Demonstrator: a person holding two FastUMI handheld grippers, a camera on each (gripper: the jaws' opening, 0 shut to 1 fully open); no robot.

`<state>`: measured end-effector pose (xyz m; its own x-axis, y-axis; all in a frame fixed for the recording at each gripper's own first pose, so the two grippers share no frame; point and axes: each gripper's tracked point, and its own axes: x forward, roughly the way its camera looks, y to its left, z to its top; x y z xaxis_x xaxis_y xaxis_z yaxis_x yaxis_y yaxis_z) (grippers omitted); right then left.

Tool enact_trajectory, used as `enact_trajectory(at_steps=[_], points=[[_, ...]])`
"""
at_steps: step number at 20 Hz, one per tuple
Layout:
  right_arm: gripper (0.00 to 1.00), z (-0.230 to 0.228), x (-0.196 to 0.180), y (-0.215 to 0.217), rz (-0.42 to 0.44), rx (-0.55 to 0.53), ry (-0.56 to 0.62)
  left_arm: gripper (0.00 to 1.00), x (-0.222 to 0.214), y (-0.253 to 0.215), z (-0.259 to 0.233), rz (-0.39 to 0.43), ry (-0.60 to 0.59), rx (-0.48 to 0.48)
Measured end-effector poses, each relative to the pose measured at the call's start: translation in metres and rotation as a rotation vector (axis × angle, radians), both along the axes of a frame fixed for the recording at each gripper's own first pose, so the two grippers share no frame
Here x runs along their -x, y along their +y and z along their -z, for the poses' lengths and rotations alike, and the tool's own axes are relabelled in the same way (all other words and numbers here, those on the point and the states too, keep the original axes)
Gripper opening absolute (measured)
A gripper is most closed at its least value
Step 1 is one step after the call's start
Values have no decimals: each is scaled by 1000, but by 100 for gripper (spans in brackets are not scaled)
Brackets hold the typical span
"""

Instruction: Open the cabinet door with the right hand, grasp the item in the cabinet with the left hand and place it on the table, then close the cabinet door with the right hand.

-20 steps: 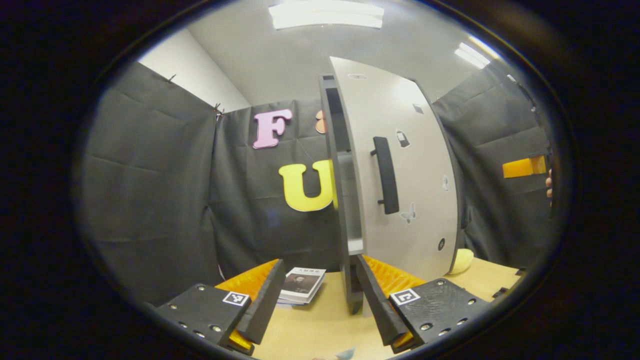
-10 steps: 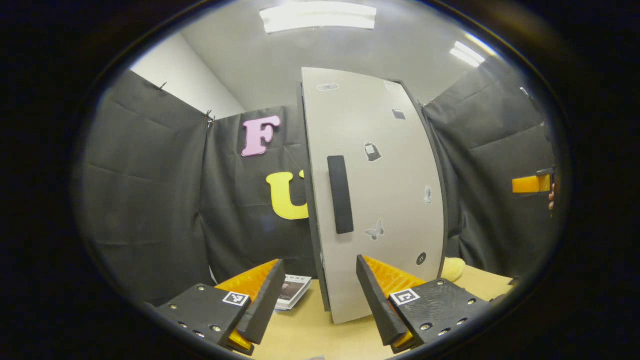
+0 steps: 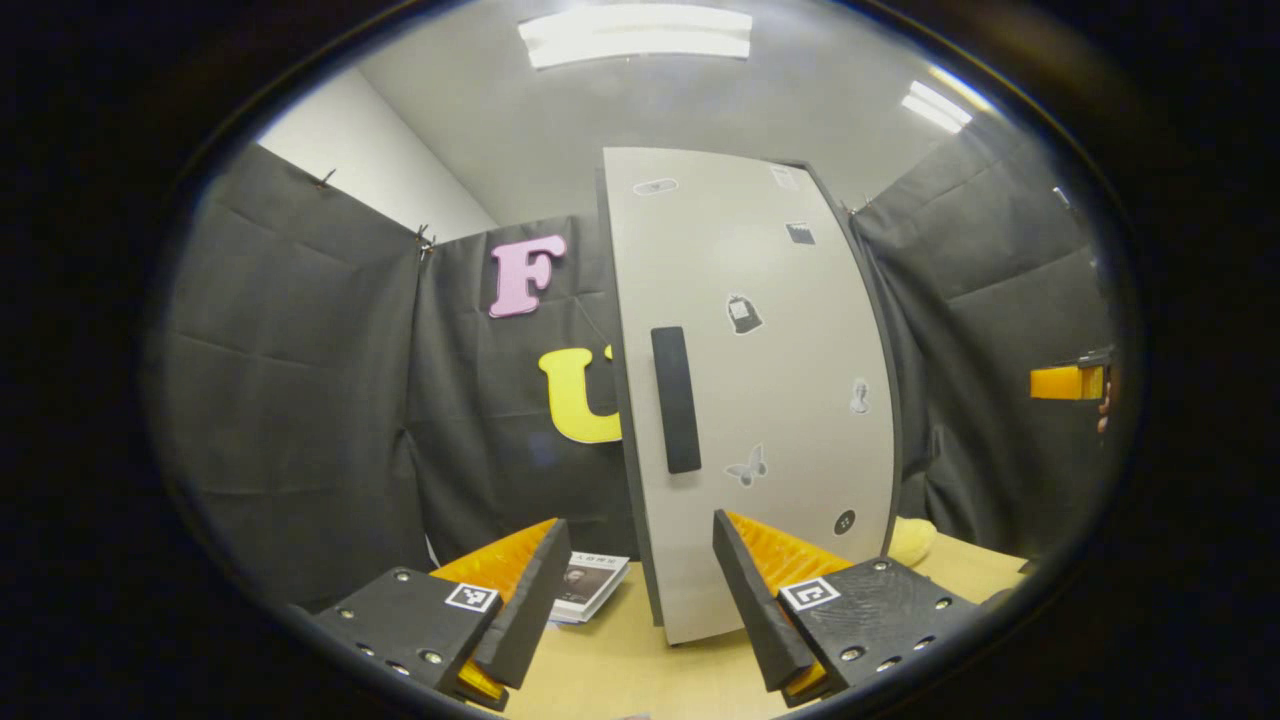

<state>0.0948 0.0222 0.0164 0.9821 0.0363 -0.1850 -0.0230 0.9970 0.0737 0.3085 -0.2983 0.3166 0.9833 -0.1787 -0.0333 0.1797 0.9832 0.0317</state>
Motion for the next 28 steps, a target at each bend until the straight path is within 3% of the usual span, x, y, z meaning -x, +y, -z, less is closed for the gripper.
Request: enact_trajectory(at_steps=[28], points=[[98,-13,16,19,-2,24,-40,87,9,23,-4,-8,-20,9]])
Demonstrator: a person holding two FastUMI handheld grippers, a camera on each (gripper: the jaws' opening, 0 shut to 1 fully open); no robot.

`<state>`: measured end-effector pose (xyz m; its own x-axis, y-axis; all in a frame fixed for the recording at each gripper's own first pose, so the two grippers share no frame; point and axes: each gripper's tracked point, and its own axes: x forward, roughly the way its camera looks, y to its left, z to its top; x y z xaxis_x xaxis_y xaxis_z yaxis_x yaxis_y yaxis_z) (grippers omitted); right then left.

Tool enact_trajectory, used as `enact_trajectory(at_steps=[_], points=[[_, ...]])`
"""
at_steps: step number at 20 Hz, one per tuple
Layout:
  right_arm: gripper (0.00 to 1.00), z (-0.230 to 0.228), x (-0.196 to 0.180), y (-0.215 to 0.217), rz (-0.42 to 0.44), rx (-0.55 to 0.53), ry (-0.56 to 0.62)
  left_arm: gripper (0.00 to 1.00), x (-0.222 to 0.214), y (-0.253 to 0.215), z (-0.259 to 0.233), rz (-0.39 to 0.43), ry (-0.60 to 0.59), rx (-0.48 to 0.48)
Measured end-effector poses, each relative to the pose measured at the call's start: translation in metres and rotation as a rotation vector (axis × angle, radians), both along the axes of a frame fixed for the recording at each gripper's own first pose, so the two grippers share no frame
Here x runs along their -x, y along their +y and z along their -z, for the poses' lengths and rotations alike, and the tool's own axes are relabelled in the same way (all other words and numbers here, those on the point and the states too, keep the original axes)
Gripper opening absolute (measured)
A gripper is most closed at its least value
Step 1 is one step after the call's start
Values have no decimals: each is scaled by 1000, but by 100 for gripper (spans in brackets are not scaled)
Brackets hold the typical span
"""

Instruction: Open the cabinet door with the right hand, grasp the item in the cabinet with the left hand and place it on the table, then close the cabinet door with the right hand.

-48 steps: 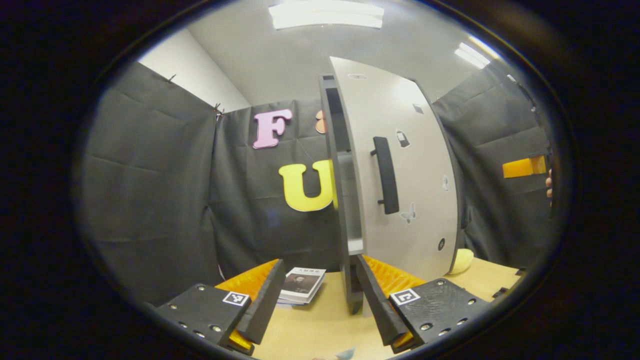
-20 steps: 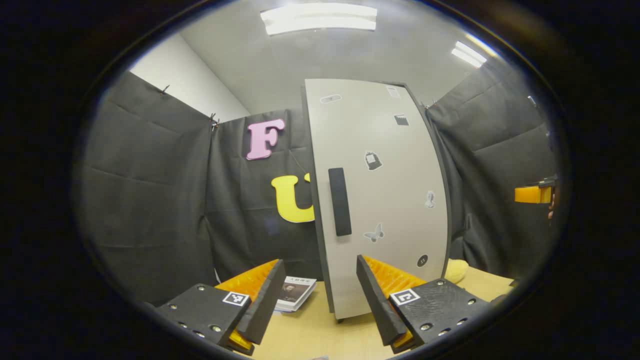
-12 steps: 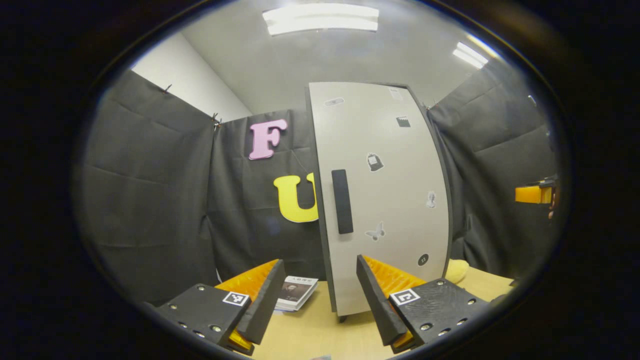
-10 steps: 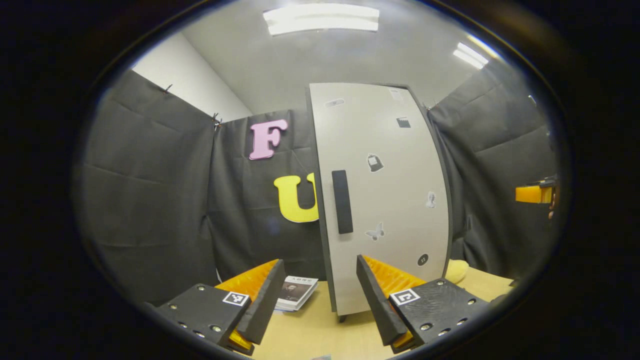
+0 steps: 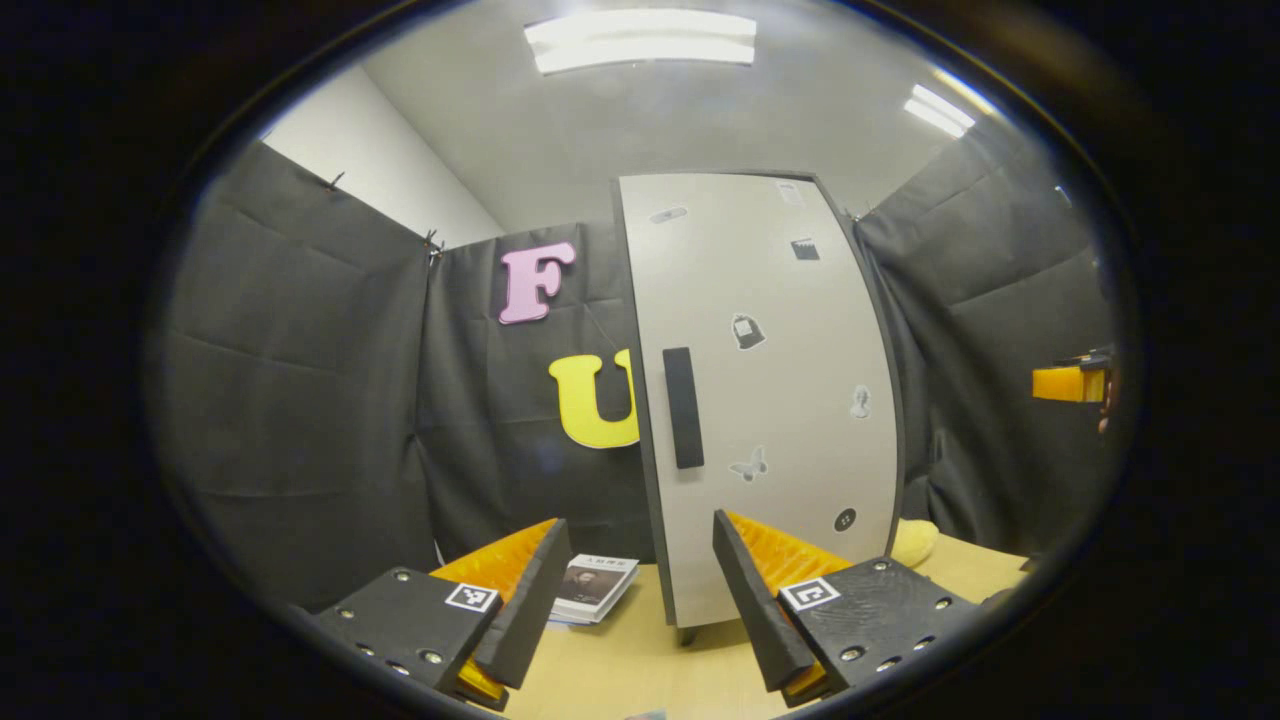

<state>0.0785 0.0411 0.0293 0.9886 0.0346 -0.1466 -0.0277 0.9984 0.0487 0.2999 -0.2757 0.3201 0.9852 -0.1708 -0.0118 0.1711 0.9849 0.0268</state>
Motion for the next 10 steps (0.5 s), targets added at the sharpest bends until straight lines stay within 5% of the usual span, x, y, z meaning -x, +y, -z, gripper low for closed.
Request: enact_trajectory(at_steps=[10], points=[[98,-3,-3,5,-4,9,-11,87,-2,5,-1,-8,-8,-3]])
